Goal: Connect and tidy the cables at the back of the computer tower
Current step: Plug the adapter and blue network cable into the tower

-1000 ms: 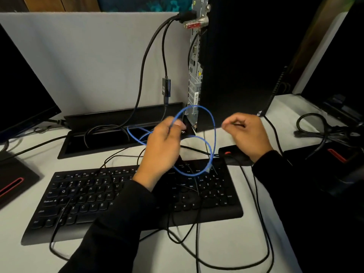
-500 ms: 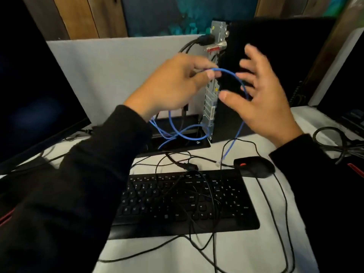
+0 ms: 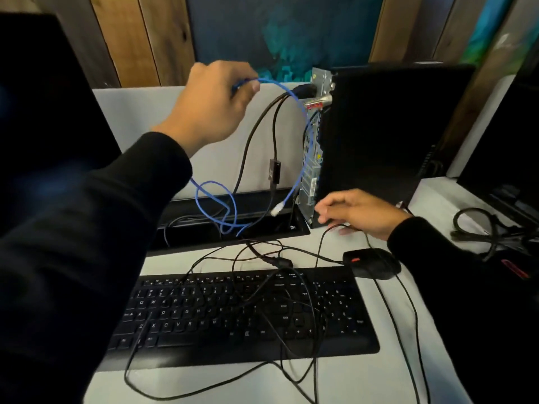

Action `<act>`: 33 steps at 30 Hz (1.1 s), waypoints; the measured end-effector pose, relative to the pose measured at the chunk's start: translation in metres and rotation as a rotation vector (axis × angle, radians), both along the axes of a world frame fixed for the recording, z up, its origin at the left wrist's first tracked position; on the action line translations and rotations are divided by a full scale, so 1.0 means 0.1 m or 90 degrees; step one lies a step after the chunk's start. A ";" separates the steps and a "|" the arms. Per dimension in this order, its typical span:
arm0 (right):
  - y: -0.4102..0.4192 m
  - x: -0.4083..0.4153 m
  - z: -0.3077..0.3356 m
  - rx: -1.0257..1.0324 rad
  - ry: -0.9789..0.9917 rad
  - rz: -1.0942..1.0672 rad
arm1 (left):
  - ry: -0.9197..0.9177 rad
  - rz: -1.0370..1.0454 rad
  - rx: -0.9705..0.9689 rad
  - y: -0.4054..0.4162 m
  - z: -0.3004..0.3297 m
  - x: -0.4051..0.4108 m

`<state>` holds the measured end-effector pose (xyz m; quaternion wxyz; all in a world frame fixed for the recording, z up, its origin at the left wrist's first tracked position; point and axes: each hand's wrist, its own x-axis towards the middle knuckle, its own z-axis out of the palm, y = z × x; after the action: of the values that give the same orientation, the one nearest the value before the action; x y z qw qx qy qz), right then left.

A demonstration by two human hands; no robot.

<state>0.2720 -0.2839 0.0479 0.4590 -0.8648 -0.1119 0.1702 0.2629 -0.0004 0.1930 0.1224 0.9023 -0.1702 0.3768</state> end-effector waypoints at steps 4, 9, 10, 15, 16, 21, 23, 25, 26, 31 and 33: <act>0.13 -0.01 -0.06 0.101 -0.187 -0.138 | 0.057 -0.073 -0.003 -0.12 -0.20 0.05; 0.32 -0.07 0.46 0.067 -0.580 -0.187 | 0.125 -0.196 0.059 -0.36 -0.33 0.06; 0.36 -0.06 0.58 0.063 -0.564 -0.155 | 0.134 -0.218 0.068 -0.41 -0.34 0.05; 0.42 0.16 0.70 0.227 -0.398 -0.085 | 0.173 -0.212 0.026 -0.42 -0.29 0.14; 0.35 0.20 0.69 0.245 -0.407 -0.122 | 0.198 -0.202 0.014 -0.33 -0.30 0.17; -0.31 0.52 0.53 0.174 -0.511 -0.372 | 0.360 -0.167 -0.194 0.33 -0.51 0.29; -0.54 0.59 0.43 0.116 -0.515 -0.434 | 0.398 -0.149 -0.196 0.53 -0.62 0.34; -0.68 0.61 0.34 0.089 -0.504 -0.474 | 0.426 -0.135 -0.165 0.65 -0.70 0.40; -0.72 0.61 0.30 0.072 -0.495 -0.475 | 0.437 -0.126 -0.170 0.69 -0.73 0.43; -0.69 0.61 0.17 -0.086 -0.448 -0.397 | 0.496 -0.118 -0.192 0.62 -0.70 0.54; -0.54 0.56 0.26 -0.102 -0.541 -0.397 | 0.516 -0.137 -0.164 0.47 -0.63 0.56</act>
<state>0.3276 -0.3375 0.0742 0.3348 -0.8819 -0.0122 -0.3318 0.3190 0.0466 0.1305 0.3294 0.9318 -0.1527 -0.0047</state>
